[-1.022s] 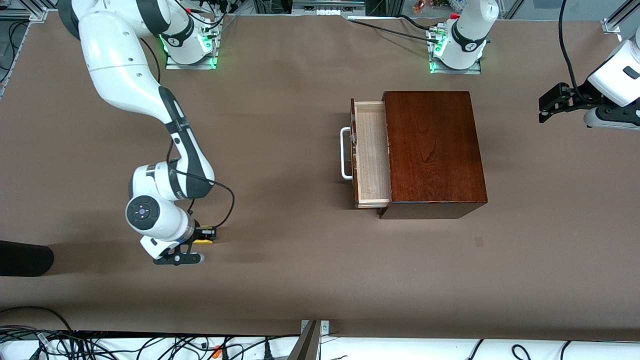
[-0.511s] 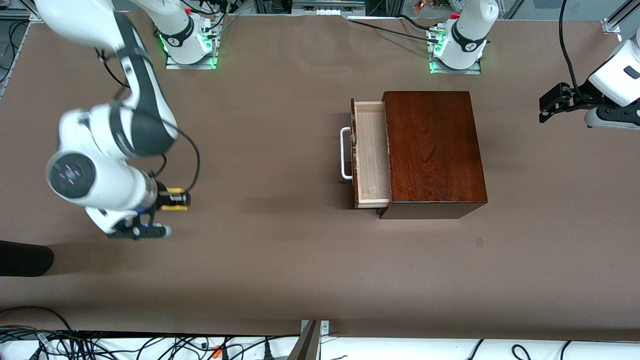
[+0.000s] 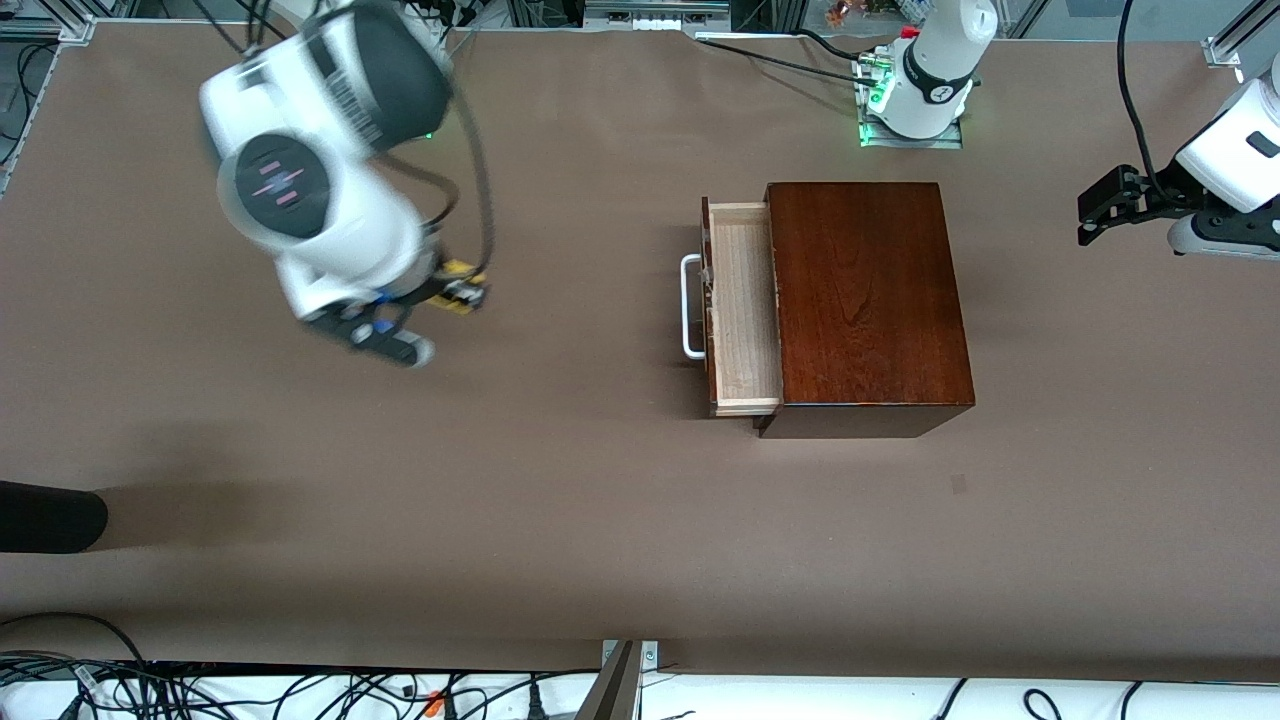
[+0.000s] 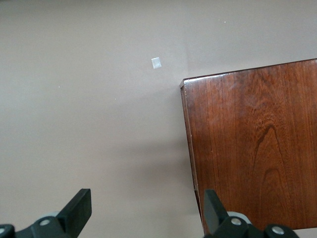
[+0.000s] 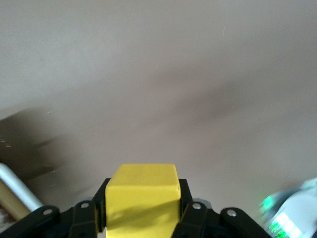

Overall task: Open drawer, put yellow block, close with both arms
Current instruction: 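Carry the yellow cube with the right gripper over the open drawer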

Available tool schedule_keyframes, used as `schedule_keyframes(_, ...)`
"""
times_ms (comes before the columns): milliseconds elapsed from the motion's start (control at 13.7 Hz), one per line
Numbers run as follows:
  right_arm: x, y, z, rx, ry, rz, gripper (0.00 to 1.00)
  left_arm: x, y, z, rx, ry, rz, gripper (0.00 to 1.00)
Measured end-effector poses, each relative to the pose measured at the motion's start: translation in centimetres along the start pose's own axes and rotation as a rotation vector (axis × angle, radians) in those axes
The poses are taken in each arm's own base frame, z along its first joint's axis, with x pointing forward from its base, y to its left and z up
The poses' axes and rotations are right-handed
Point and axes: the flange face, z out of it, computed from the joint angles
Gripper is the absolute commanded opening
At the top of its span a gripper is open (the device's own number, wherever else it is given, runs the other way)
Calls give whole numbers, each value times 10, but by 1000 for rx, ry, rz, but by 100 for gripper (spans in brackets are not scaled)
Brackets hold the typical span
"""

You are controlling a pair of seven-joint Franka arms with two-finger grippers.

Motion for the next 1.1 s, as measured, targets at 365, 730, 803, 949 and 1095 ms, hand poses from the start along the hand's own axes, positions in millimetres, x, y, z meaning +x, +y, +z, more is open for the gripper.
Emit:
schedule_keyframes(365,-116,-70,22,57,15,377,0,0,1,0,0,0,1,100)
schedule_keyframes(730,-185,-131,73,136,-14,733,0,0,1,0,0,0,1,100)
schedule_keyframes(803,-195,-142,82,141,-18,791,0,0,1,0,0,0,1,100)
schedule_keyframes(949,-209,-162,94,152,-36,894,0,0,1,0,0,0,1,100)
schedule_keyframes(1095,-216,-178,107,167,-57,960,0,0,0,0,0,0,0,100)
